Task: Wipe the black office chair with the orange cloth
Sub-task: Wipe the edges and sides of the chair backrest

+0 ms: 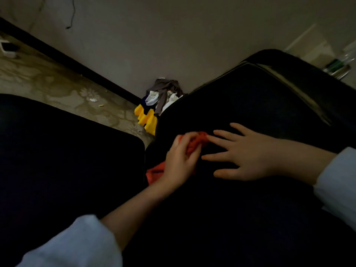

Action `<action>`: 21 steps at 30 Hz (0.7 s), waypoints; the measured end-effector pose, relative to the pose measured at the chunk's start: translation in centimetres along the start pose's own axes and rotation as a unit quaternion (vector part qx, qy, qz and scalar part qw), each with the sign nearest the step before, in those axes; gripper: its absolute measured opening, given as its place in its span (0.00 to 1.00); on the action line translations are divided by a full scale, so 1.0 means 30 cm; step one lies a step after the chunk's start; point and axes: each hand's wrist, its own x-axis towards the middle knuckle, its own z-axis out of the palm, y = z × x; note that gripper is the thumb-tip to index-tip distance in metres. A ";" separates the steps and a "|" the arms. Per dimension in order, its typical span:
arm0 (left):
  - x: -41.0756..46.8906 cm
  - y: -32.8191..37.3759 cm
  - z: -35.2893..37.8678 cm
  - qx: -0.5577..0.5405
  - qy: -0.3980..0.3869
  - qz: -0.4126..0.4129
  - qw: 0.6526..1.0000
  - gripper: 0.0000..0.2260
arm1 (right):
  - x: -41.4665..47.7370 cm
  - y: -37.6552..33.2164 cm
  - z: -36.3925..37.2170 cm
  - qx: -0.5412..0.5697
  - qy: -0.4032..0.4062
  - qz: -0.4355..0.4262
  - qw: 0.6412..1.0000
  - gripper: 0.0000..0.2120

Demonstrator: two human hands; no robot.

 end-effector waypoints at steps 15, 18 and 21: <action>0.050 -0.338 -0.054 -0.030 0.106 -0.223 0.969 0.09 | 0.006 -0.038 0.015 0.028 -0.013 -0.077 0.997 0.24; -0.088 -0.344 -0.046 -0.067 0.121 -0.259 0.956 0.06 | 0.006 -0.040 0.013 0.026 -0.015 -0.077 0.997 0.25; -0.230 -0.294 -0.053 -0.078 0.112 -0.271 0.953 0.05 | 0.008 -0.049 0.012 0.023 -0.021 -0.087 0.996 0.26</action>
